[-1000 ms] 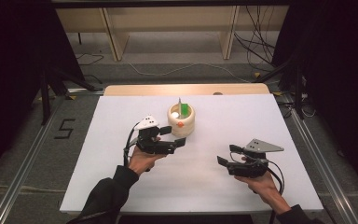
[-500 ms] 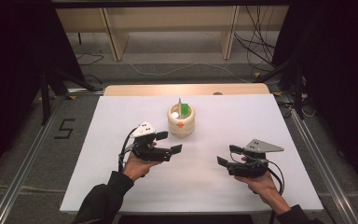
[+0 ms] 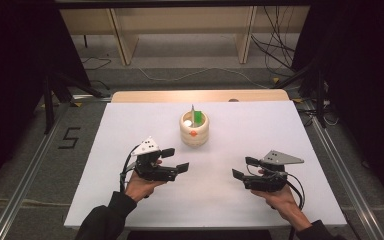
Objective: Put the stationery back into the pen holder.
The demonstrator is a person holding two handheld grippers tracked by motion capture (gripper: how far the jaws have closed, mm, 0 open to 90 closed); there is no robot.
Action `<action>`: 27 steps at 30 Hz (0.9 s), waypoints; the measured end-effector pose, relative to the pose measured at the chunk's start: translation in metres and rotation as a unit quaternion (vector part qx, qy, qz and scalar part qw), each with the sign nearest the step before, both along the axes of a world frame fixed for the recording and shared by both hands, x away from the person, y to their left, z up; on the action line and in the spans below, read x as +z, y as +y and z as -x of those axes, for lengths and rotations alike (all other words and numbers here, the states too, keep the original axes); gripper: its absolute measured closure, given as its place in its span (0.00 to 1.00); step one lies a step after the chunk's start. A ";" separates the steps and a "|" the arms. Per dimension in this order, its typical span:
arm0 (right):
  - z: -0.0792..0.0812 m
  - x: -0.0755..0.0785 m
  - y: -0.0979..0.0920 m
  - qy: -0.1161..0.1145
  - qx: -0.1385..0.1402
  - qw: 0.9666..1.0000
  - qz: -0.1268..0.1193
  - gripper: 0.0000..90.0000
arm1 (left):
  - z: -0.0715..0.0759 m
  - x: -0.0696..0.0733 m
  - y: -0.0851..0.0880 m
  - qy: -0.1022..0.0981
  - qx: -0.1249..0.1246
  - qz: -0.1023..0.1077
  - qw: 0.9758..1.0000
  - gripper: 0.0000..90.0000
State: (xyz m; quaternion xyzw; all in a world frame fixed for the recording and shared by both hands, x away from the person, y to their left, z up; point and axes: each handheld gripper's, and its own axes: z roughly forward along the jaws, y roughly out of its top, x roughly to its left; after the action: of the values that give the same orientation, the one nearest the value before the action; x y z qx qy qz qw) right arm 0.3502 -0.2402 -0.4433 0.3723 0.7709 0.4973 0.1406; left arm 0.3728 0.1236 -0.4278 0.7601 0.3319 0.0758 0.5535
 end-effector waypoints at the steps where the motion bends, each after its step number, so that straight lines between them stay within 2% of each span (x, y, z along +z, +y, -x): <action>1: 0.000 0.000 0.000 0.000 -0.001 1.000 0.000 0.32 | 0.001 0.000 0.000 0.000 -0.001 0.000 1.000 0.20; 9: 0.002 0.000 0.000 0.000 0.008 1.000 -0.010 0.31 | 0.013 0.001 -0.001 -0.016 -0.016 -0.001 1.000 0.19; 16: 0.005 0.002 0.000 -0.001 0.008 1.000 -0.013 0.30 | 0.019 -0.001 0.002 -0.012 -0.017 0.011 1.000 0.18; 25: 0.010 0.002 -0.002 -0.001 0.006 1.000 -0.016 0.30 | 0.024 -0.001 0.012 -0.018 0.006 0.014 1.000 0.17; 27: 0.011 0.002 -0.002 -0.001 0.006 1.000 -0.017 0.30 | 0.025 -0.001 0.013 -0.019 0.017 0.013 1.000 0.17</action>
State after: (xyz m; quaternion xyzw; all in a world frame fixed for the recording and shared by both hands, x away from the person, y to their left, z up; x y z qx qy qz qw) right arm 0.3396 -0.2425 -0.4413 0.3694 0.7646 0.5113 0.1323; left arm 0.3478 0.1363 -0.4286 0.7457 0.3356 0.0953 0.5676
